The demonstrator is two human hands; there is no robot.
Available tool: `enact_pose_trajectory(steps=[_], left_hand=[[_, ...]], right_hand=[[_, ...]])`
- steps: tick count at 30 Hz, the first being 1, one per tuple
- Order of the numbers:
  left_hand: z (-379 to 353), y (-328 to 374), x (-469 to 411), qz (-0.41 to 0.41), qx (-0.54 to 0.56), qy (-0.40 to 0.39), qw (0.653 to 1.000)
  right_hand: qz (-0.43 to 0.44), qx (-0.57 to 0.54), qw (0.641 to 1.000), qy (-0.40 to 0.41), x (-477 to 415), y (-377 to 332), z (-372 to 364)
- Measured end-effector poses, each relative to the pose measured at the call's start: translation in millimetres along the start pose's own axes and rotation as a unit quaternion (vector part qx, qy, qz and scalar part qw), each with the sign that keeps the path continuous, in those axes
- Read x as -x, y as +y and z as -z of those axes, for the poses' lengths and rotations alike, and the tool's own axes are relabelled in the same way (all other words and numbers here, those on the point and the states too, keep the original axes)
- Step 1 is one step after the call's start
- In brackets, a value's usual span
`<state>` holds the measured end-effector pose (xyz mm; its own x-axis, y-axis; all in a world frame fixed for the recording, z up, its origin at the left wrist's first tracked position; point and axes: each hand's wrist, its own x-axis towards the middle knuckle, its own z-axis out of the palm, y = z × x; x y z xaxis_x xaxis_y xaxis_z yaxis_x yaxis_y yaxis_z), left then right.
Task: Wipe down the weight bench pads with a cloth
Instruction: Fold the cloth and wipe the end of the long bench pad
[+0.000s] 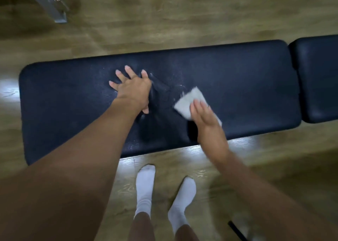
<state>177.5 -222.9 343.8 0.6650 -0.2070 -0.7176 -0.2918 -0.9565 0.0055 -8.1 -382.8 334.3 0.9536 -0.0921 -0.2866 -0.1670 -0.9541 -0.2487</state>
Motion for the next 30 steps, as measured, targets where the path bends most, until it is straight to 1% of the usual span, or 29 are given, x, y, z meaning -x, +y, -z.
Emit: enact_pose_trajectory(steps=[2, 3, 4, 5, 8, 11, 13, 15, 18, 21, 23, 26, 28, 30], left_hand=[[0.7, 0.4, 2.0, -0.001, -0.004, 0.003, 1.0], [0.8, 0.4, 3.0, -0.001, -0.007, 0.005, 1.0], [0.6, 0.7, 3.8, -0.002, -0.01, 0.006, 1.0], [0.5, 1.3, 4.0, -0.003, -0.012, 0.005, 1.0], [-0.6, 0.4, 1.4, -0.005, -0.014, 0.005, 1.0], [-1.2, -2.0, -0.4, -0.006, -0.009, 0.002, 1.0], [-0.9, -1.5, -1.9, -0.006, -0.008, 0.002, 1.0], [0.2, -0.5, 0.0, -0.006, -0.005, -0.003, 1.0], [1.2, -0.4, 0.4, -0.007, -0.008, 0.001, 1.0], [0.9, 0.2, 2.3, -0.007, -0.005, 0.004, 1.0], [-0.1, -0.3, 1.4, -0.006, -0.015, 0.005, 1.0], [-1.7, 0.2, -0.7, -0.005, -0.013, 0.005, 1.0], [-1.2, 0.2, -1.9, -0.004, -0.015, 0.001, 1.0], [0.2, -0.4, -1.8, -0.006, -0.012, -0.007, 1.0]], right_hand=[[0.003, -0.01, 1.0, -0.019, 51.8, -0.4, -2.8], [-0.007, -0.01, 0.999, -0.043, 64.5, -3.4, -4.3], [-0.019, -0.016, 0.998, -0.05, 64.5, -7.5, -3.4], [-0.026, -0.023, 0.999, -0.034, 51.0, -10.5, -1.3], [-0.04, 0.031, 0.999, -0.004, -47.6, -15.5, 14.4], [-0.068, 0.023, 0.997, 0.022, -156.6, -11.4, 35.9], [-0.059, 0.044, 0.996, 0.04, -176.8, -10.6, 36.8], [-0.053, 0.015, 0.997, 0.049, -142.9, -6.0, 26.1], [-0.047, -0.011, 0.997, 0.057, -40.2, 0.6, 4.2], [-0.035, -0.013, 0.999, 0.009, 44.2, 5.3, -8.9], [-0.036, -0.01, 0.999, -0.023, 59.7, 4.8, -9.8], [-0.047, -0.004, 0.999, 0.015, 7.0, 1.6, 0.8], [-0.068, 0.011, 0.997, 0.043, -62.8, 0.8, 15.1], [-0.082, 0.027, 0.995, 0.046, -133.0, 4.4, 34.0]])
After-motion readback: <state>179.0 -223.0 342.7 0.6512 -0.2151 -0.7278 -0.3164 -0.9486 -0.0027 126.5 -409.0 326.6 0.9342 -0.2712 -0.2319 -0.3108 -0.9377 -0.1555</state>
